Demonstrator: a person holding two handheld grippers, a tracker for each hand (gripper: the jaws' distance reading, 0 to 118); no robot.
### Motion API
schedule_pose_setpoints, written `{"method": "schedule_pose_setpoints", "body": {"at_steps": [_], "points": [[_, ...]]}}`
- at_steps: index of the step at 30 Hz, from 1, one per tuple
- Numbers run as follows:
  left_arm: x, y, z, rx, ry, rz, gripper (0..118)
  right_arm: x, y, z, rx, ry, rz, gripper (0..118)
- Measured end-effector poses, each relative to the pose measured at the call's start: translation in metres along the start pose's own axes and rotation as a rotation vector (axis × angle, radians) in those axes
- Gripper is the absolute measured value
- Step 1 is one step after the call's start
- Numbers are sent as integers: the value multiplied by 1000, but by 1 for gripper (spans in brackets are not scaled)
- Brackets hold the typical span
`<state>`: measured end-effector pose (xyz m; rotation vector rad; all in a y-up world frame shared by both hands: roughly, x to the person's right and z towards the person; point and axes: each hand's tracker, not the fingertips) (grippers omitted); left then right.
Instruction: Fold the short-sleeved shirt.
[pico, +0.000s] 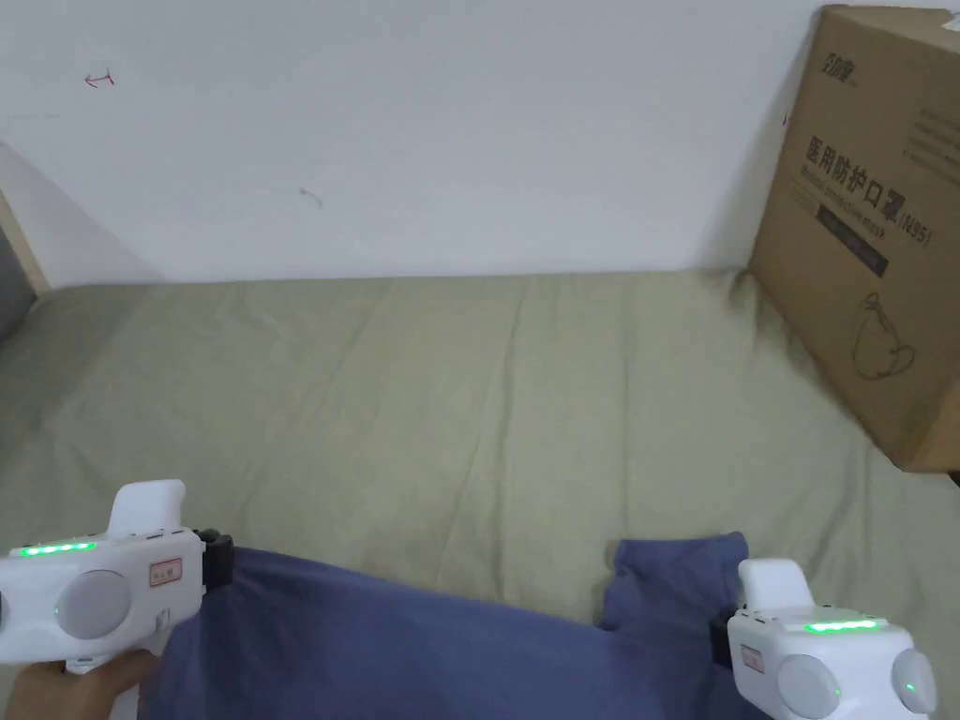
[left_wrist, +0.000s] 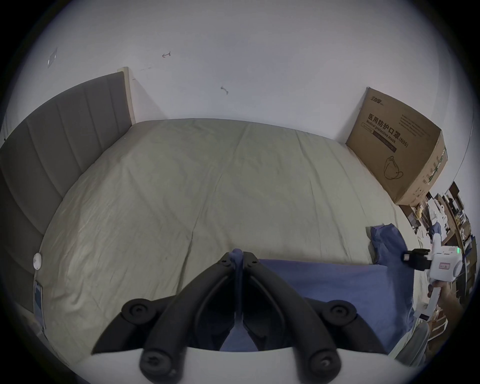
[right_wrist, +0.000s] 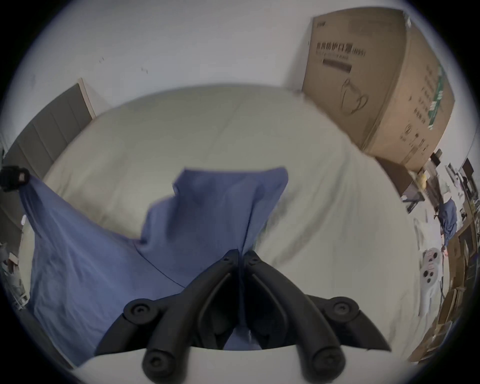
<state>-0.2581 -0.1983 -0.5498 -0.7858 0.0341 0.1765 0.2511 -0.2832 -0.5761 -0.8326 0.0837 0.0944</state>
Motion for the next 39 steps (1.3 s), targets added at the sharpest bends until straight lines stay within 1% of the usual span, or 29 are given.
{"method": "schedule_pose_setpoints", "body": {"at_steps": [4, 9, 12, 15, 21, 24, 26, 30, 32, 33, 34, 36, 37, 39], "points": [[-5, 2, 27, 28, 3, 24, 3, 7, 21, 55, 112, 38, -7, 2], [-2, 24, 84, 141, 14, 24, 3, 3, 61, 128, 289, 66, -11, 2], [-1, 53, 119, 213, 32, 4, 3, -1, 91, 166, 407, 65, 12, 2], [-1, 91, 158, 311, 45, 6, 3, -6, 132, 205, 524, 74, 6, 2], [7, 165, 228, 488, 64, 2, 3, -9, 214, 261, 704, 82, 16, 2], [10, 198, 247, 544, 78, 0, 3, -12, 249, 285, 781, 78, 29, 2], [13, 217, 259, 587, 80, 4, 3, -14, 269, 301, 817, 86, 11, 2], [16, 242, 268, 636, 80, 9, 3, -14, 303, 315, 875, 77, 13, 2], [16, 250, 264, 657, 78, 7, 3, -13, 315, 317, 875, 89, 10, 2], [15, 253, 261, 667, 78, 0, 3, -1, 329, 301, 872, 88, 10, 2], [15, 255, 255, 662, 81, -9, 3, 1, 334, 295, 866, 84, 10, 2], [14, 256, 238, 650, 92, -21, 3, 6, 337, 281, 848, 85, 24, 2], [13, 254, 228, 641, 95, -24, 3, 0, 328, 281, 839, 84, 38, 2], [11, 245, 206, 627, 95, -20, 3, -1, 319, 263, 819, 79, 56, 2]]}}
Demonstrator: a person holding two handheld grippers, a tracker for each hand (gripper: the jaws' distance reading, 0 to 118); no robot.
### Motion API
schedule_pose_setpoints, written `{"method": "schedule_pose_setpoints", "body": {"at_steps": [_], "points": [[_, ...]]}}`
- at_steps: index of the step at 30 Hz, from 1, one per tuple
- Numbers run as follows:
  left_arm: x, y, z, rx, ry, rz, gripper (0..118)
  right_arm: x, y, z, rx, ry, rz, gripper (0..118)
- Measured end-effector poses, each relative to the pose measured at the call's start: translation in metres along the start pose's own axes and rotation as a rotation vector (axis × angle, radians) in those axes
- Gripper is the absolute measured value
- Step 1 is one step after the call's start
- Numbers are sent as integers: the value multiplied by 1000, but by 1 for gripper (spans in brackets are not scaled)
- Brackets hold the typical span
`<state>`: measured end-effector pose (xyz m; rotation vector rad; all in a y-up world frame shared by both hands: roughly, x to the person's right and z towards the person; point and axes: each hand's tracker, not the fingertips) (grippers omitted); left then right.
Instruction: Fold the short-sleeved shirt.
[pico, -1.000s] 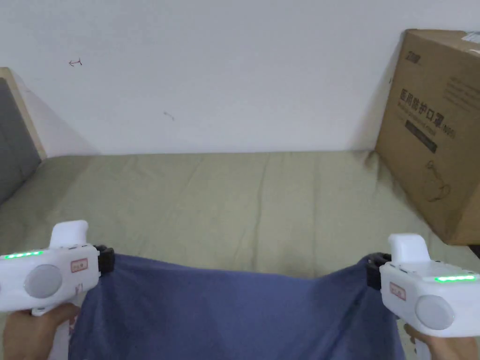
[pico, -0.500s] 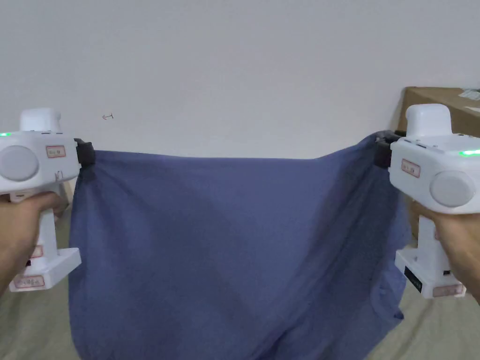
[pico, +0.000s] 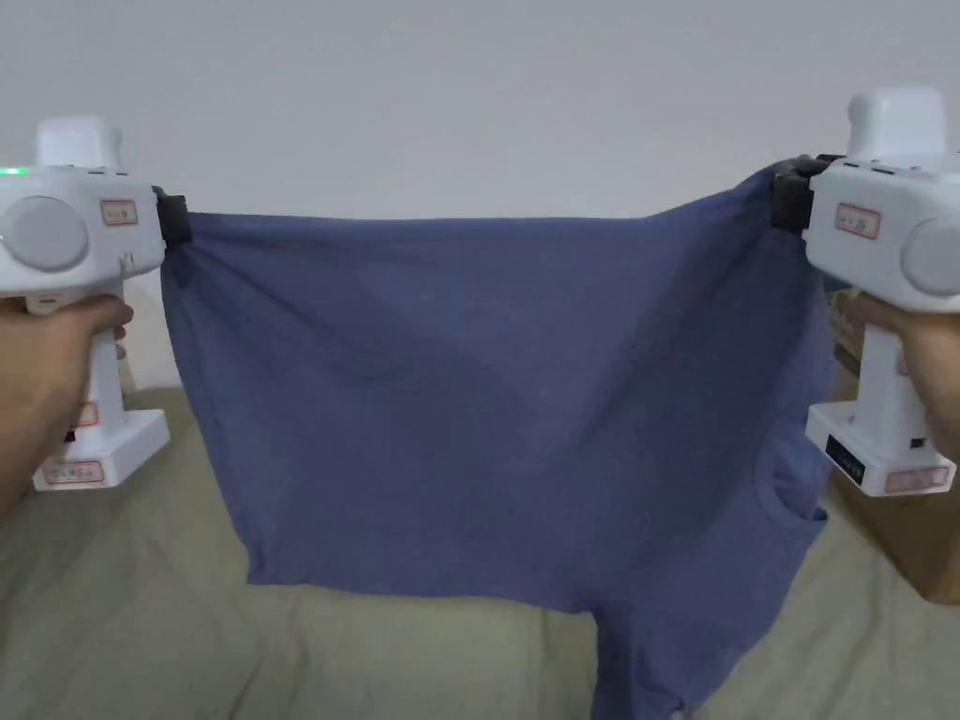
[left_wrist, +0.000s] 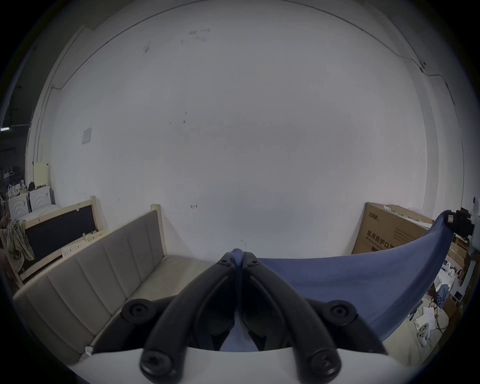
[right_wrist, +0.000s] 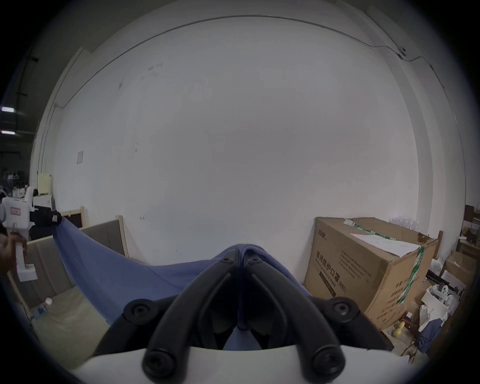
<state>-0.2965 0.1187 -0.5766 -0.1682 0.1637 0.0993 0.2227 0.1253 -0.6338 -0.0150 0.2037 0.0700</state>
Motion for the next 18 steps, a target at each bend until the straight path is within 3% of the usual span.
{"method": "schedule_pose_setpoints", "body": {"at_steps": [9, 13, 18], "points": [[-15, -132, -27, -166, -11, 7, 3, 0, -131, -11, -199, 62, -65, 2], [-23, -194, -9, -274, -23, 19, 3, -1, -192, 21, -258, 123, -189, 2], [-31, -257, 42, -357, -37, 32, 3, -4, -251, 80, -335, 135, -233, 2]]}}
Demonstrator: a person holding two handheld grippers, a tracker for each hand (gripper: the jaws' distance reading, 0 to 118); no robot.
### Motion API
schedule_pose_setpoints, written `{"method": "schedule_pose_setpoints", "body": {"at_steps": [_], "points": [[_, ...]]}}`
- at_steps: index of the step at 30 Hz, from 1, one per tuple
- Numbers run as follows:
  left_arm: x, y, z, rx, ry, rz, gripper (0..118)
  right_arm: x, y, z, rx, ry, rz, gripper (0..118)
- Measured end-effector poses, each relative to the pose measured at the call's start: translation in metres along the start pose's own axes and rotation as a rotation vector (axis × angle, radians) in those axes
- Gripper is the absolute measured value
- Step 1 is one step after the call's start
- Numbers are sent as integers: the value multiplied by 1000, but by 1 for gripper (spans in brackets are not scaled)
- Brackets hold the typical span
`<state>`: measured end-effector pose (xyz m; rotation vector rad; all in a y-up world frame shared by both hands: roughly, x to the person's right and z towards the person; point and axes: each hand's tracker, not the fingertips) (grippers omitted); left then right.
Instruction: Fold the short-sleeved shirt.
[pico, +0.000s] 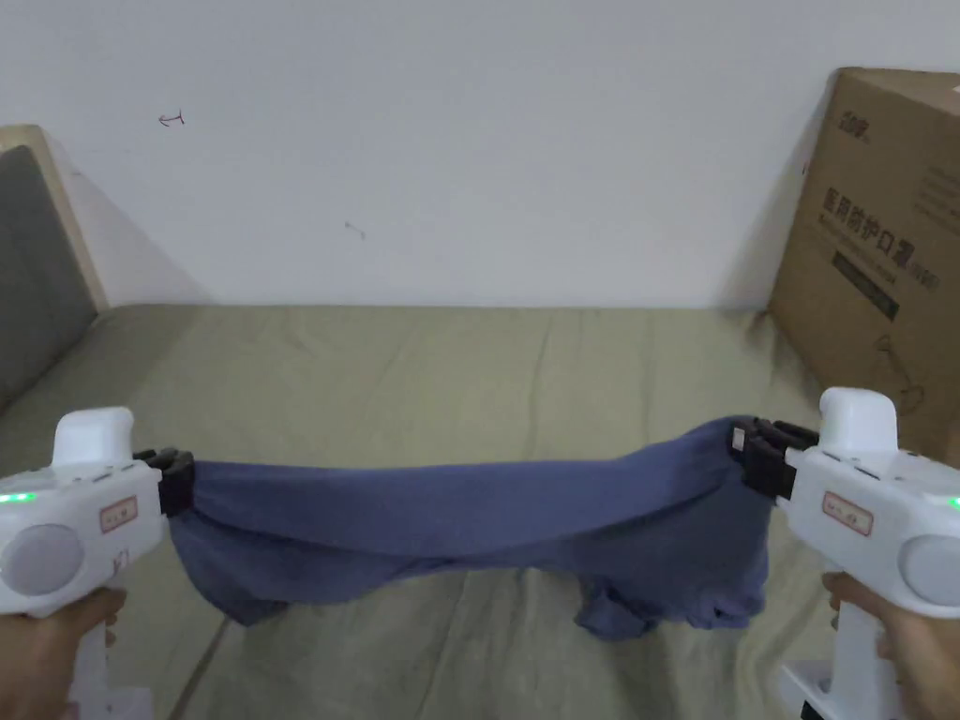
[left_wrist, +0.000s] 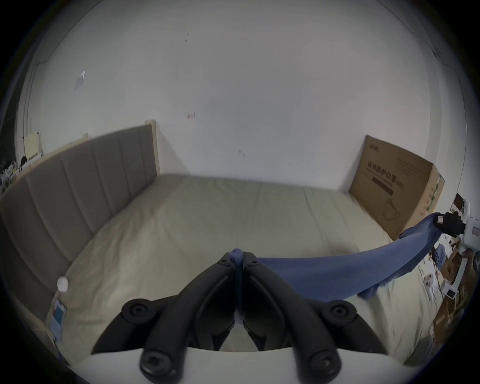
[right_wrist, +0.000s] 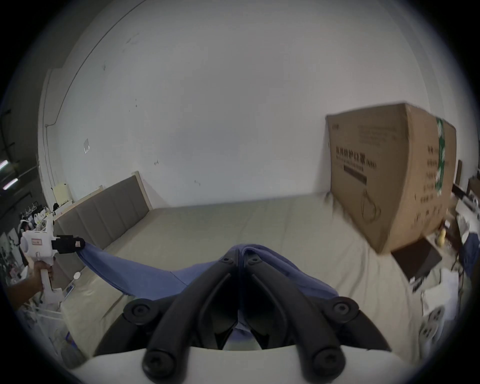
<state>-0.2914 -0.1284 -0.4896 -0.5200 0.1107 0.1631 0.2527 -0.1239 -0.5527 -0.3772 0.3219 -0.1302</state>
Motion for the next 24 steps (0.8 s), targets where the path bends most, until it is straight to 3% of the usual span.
{"method": "schedule_pose_setpoints", "body": {"at_steps": [14, 19, 24], "points": [[-23, -181, 98, -192, 30, 6, 3, -10, -155, 149, -201, -32, -105, 2], [-25, -226, 121, -268, 42, 6, 3, -6, -195, 181, -255, -64, -178, 2], [-26, -260, 130, -333, 64, 12, 3, -7, -231, 187, -362, -113, -165, 2]]}}
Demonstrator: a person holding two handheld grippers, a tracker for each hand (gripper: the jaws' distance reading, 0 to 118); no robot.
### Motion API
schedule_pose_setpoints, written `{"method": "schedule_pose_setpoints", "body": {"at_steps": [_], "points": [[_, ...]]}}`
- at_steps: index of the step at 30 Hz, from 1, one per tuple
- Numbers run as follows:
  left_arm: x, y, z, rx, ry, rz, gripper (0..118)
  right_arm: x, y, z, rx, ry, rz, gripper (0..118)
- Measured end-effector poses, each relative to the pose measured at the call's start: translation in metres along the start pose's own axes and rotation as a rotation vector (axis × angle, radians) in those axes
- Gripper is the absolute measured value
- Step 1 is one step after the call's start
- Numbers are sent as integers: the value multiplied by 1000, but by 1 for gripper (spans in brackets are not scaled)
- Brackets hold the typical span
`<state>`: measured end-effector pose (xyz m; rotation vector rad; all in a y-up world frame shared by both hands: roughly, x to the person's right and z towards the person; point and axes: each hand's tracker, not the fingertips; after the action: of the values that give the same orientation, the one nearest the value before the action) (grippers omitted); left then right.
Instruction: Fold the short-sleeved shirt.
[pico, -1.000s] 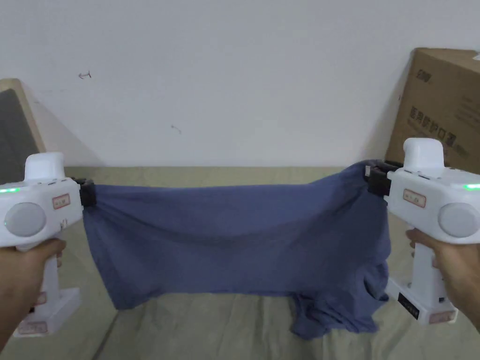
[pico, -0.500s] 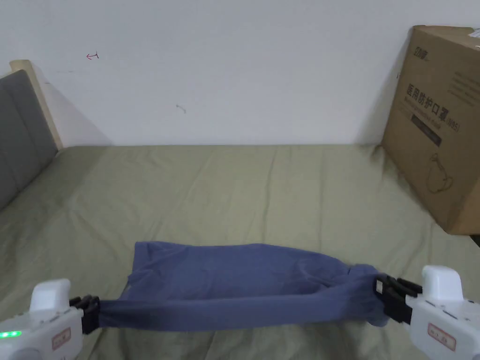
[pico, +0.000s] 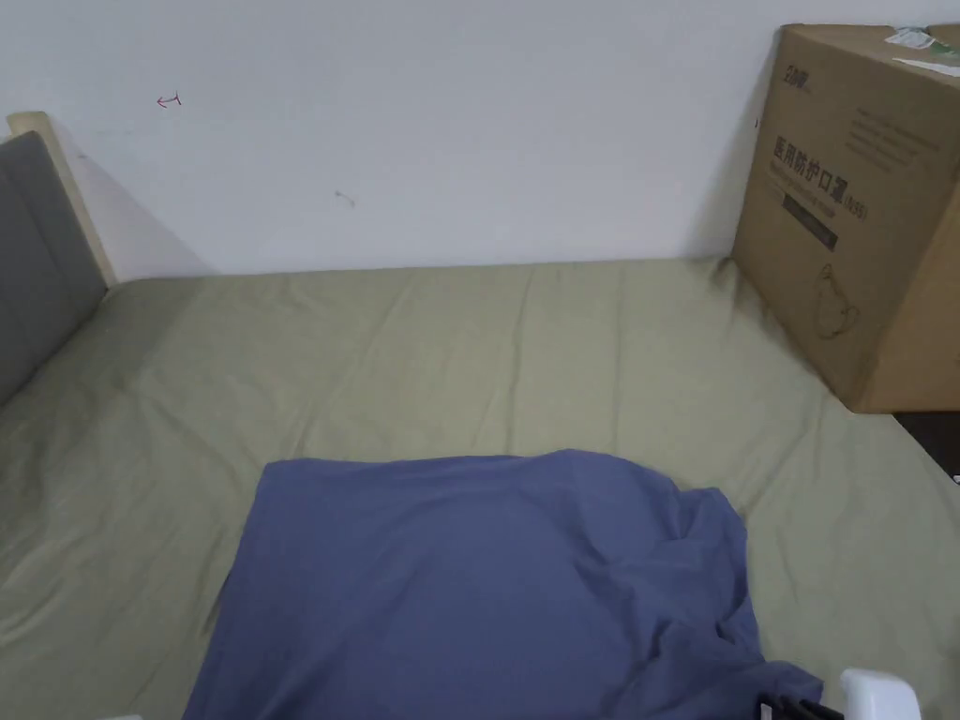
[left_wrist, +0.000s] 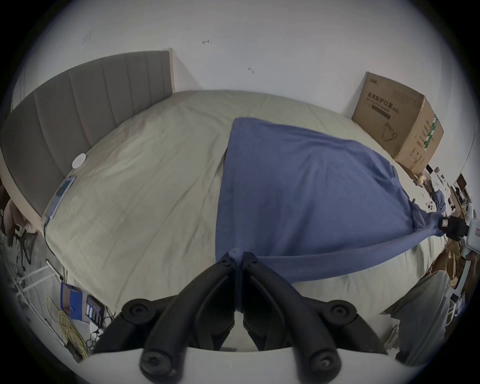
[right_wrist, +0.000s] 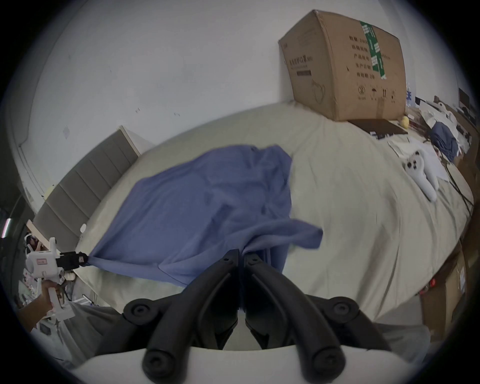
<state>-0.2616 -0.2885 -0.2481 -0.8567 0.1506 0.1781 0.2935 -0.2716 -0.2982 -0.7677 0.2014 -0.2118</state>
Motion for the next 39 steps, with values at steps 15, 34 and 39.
{"method": "schedule_pose_setpoints", "body": {"at_steps": [15, 34, 39], "points": [[16, -3, 2, -74, 81, 1, 87, -20, 1, -18, -139, -180, 97, 105], [107, 136, 148, 748, 50, -95, 52, -142, 138, 111, 675, -173, 262, 50], [108, 130, 145, 731, -42, -82, 0, -148, 130, 111, 688, -153, 303, 0]]}}
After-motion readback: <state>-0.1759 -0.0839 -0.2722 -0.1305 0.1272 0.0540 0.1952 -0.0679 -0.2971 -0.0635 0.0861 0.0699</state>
